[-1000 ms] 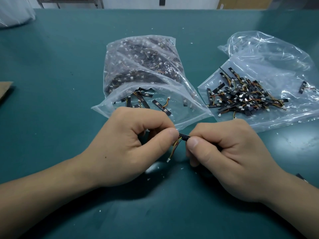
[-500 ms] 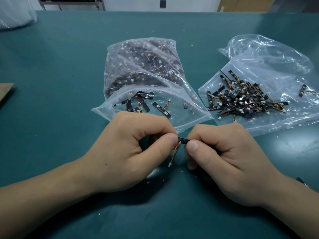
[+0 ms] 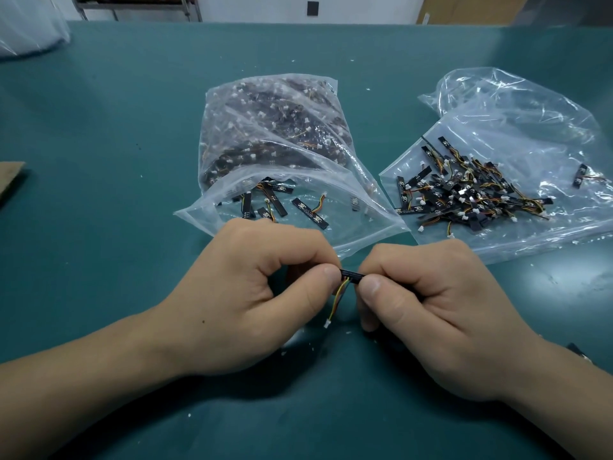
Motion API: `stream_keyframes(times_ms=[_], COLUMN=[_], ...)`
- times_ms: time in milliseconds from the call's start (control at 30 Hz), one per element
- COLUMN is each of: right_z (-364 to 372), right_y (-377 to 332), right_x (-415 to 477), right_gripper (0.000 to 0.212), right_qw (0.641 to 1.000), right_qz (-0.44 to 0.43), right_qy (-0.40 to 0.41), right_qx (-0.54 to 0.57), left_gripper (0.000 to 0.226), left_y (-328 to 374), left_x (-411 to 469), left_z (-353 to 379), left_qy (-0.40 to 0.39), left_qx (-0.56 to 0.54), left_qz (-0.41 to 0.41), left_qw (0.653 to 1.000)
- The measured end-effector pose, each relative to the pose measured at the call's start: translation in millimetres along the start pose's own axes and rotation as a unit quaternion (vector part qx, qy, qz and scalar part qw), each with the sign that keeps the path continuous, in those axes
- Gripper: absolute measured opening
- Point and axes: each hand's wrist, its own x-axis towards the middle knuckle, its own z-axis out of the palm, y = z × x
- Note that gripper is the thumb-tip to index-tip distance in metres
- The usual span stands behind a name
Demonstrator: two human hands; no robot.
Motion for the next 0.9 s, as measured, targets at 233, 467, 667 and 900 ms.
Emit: stream_keyframes(times_ms=[233,467,667,900], right_z=[-0.9,0.0,-0.2,0.1], right_y=[0.6,1.7,2.1,1.9], right_x=[-1.4,-1.4,-0.5,-0.3], right_gripper=[0.030,0.031,0.031,0.030], right_qw=[1.000,1.000,1.000,1.000], right_qz=[-0.003,0.000,0.001,0.001], right_qy=[0.002,-0.001,-0.013,-0.009], right_qx=[0.009,-0.004,-0.013,-0.016], left_gripper=[0.031,0.029,0.033,0.033], left_y=[2.1,3.2,4.5,4.2], left_x=[0.1,-0.6,0.5,1.7], left_z=[-0.1,-0.3,-1.2,-0.6], left_qy=[0.002,0.008,0.005,0.012], left_qx=[0.004,-0.010,0.024,0.027], left_qz=[0.001,-0.005,0.000,-0.002], left_qw=[1.000,1.000,1.000,1.000])
